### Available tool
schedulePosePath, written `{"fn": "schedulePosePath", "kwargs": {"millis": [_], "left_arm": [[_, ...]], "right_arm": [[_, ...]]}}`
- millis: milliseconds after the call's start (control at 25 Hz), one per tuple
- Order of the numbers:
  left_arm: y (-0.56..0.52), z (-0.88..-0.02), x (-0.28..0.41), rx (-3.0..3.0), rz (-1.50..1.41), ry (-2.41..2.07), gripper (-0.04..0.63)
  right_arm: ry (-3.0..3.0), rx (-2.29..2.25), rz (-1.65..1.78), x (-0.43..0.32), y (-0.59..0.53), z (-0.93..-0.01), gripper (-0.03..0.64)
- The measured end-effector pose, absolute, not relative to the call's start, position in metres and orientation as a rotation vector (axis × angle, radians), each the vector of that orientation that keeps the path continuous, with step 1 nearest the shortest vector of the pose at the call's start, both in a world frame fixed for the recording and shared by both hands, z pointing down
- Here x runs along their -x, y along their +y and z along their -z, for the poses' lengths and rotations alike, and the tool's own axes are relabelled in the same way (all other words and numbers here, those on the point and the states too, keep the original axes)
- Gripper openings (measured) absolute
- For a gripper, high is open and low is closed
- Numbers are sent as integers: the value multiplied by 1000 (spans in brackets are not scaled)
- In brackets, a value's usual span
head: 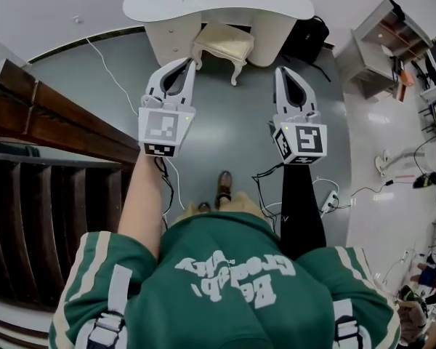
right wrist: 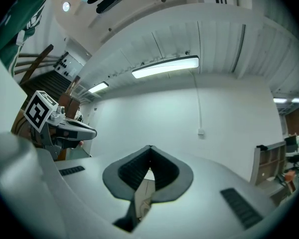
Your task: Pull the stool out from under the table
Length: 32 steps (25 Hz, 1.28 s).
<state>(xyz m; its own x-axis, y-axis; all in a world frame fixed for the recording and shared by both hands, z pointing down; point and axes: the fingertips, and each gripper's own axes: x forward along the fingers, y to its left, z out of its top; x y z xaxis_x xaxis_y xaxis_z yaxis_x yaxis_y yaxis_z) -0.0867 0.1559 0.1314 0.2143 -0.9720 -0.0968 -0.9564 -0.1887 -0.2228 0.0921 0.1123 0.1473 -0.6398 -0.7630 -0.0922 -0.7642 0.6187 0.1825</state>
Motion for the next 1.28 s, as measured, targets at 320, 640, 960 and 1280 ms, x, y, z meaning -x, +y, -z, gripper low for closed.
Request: {"fn": "schedulePosePath", "kwargs": {"millis": [320, 640, 960, 1280], "left_arm": [[70, -134, 74, 2222, 149, 1858, 11], [23, -144, 77, 2214, 185, 1895, 11], [-31, -145, 81, 2221, 171, 1874, 11], [-112, -167, 122, 2225, 152, 1870, 11]], "right_arm": [[2863, 1243, -302, -92, 17, -157, 8], [2807, 1270, -191, -105, -33, -169, 8], [2793, 1296, -195, -101, -78, -175, 8], [2826, 1239, -222, -62, -140, -192, 9]]}}
